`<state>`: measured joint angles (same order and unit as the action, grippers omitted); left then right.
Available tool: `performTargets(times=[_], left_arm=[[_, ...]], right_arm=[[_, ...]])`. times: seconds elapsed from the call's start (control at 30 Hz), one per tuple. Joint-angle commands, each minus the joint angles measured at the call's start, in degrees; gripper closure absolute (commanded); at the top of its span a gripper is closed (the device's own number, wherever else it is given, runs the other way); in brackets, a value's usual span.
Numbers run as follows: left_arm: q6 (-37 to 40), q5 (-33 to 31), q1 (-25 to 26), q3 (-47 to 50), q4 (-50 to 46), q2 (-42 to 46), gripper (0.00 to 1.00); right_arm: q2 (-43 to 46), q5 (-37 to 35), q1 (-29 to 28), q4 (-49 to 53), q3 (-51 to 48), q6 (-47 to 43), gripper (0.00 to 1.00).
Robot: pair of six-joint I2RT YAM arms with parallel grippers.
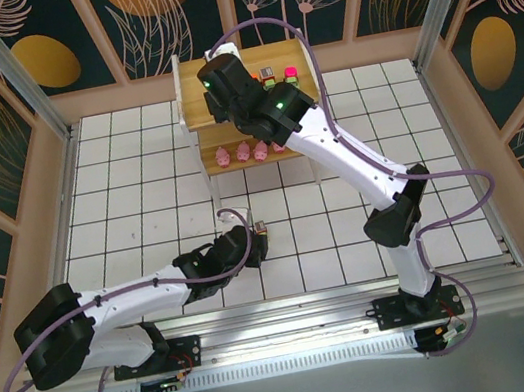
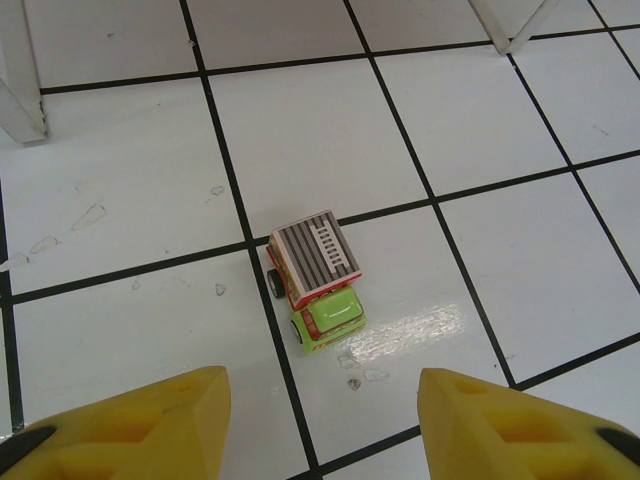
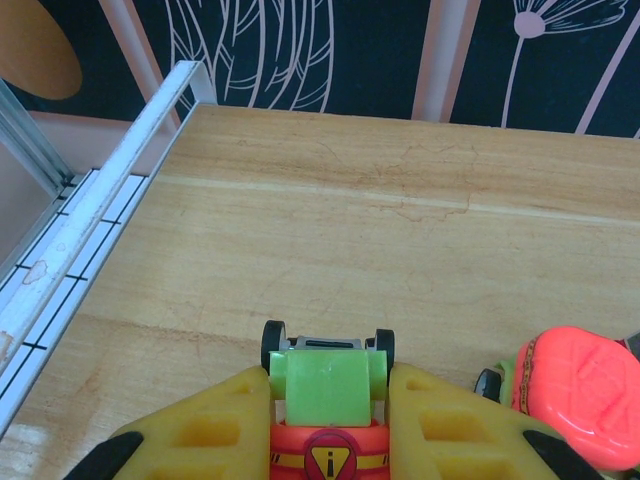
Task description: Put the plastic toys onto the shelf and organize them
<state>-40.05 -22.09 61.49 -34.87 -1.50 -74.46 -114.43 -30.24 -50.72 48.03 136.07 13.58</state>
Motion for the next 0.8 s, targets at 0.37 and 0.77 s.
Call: performTargets(times=[0.37, 0.77], left_arm=[[2.31, -3.97, -0.26, -3.1, -0.95, 1.54, 0.47], [4.28, -6.67, -1.39, -5.53, -2.46, 3.5, 0.47]], right_arm=[[4.05, 2.59, -0.17, 2.72, 0.42, -0.83, 0.83], [8.2, 5.79, -0.17, 4.25, -1.15, 0.04, 0.85]])
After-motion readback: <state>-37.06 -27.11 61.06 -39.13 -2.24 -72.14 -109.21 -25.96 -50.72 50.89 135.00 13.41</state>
